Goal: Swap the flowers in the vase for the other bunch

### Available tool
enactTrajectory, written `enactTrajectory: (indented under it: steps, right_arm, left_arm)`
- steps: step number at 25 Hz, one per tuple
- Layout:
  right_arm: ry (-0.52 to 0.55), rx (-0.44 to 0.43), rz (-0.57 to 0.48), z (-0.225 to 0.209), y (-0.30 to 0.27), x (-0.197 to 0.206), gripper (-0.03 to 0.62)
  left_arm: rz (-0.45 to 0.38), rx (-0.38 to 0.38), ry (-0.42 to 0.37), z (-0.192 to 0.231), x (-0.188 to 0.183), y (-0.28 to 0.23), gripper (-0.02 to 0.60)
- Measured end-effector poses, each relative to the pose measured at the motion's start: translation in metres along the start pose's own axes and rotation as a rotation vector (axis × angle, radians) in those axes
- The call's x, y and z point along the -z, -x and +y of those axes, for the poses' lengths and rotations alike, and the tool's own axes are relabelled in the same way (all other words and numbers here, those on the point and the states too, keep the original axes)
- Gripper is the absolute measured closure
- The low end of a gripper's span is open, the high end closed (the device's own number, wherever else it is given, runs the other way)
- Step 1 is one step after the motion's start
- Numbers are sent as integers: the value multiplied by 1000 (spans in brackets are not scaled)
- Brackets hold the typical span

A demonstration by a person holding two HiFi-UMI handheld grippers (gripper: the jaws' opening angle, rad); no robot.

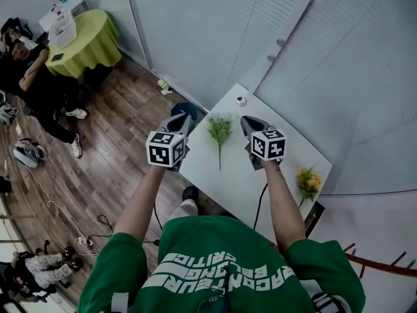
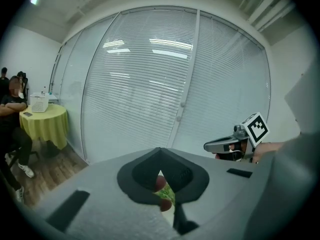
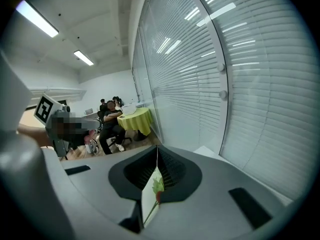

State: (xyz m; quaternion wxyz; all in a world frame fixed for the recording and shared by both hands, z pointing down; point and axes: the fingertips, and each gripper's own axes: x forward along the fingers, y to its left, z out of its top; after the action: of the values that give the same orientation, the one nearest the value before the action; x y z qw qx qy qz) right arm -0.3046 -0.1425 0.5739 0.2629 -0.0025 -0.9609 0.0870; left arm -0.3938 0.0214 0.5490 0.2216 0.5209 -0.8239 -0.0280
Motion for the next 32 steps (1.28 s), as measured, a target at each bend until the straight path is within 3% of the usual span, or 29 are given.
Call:
enactTrajectory:
  steps: [7,11,15,23,32]
  right_arm:
    - [-106,-25,96,-7,-33,35,562]
    - [-141,8,190,-17,-55,65,437]
    - [-187,86,276,-34,-79,94,381]
    - [-307,114,455,-49,-134,150,368]
    - [-353,93,635,-49,-189,203,368]
  left_arm:
    - [47,39,8,9,23,-16,581]
    - [61,51,30,18,29,-24,581]
    - [84,72,25,27,32,-33,581]
    - [146,91,30,51,47,-50,581]
    - [191,62,46,82,63,-53,581]
